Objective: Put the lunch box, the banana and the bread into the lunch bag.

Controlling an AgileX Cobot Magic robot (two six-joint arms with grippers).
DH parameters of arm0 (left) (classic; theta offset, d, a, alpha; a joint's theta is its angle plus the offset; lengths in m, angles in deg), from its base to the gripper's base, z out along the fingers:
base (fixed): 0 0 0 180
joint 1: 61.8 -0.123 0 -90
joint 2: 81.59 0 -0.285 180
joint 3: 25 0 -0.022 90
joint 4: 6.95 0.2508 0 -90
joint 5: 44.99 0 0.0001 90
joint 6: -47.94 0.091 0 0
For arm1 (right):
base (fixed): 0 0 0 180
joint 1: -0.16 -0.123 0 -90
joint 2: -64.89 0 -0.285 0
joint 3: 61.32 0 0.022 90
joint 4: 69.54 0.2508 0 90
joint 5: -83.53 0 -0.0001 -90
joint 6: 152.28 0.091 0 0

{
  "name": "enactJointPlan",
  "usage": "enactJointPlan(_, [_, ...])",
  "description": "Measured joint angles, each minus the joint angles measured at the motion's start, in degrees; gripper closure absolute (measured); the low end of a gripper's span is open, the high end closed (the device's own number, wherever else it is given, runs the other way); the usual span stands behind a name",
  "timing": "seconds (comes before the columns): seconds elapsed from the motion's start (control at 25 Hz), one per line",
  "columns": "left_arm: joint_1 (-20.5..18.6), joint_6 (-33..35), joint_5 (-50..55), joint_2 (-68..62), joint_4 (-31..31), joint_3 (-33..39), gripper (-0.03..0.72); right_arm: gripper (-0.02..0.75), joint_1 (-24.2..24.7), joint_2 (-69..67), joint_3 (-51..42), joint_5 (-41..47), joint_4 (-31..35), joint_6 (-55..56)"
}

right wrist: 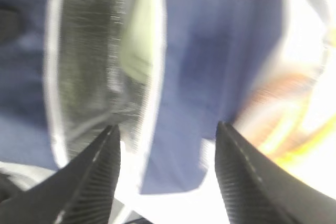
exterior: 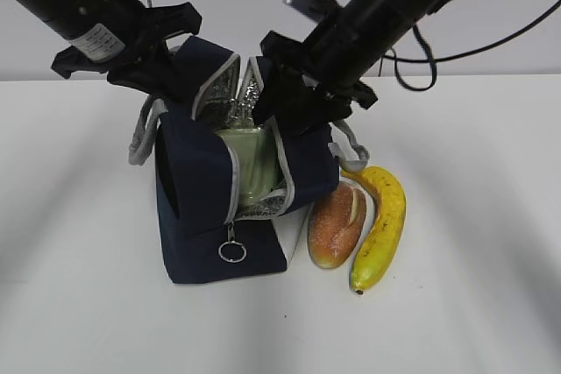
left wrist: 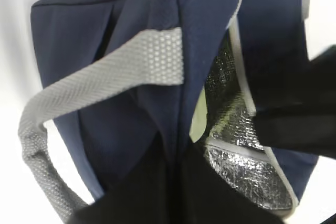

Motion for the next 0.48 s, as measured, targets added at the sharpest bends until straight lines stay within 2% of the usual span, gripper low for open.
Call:
enactJointPlan(0.24, [0.0, 0.0, 0.2, 0.0, 0.1, 0.0, 0.691, 0.315, 0.0, 10.5, -2.0, 1.0, -11.5, 6.5])
enactJointPlan(0.48, [0.0, 0.0, 0.4, 0.0, 0.2, 0.0, 0.691, 0.315, 0.0, 19.9, -14.0, -5.1, -23.7, 13.7])
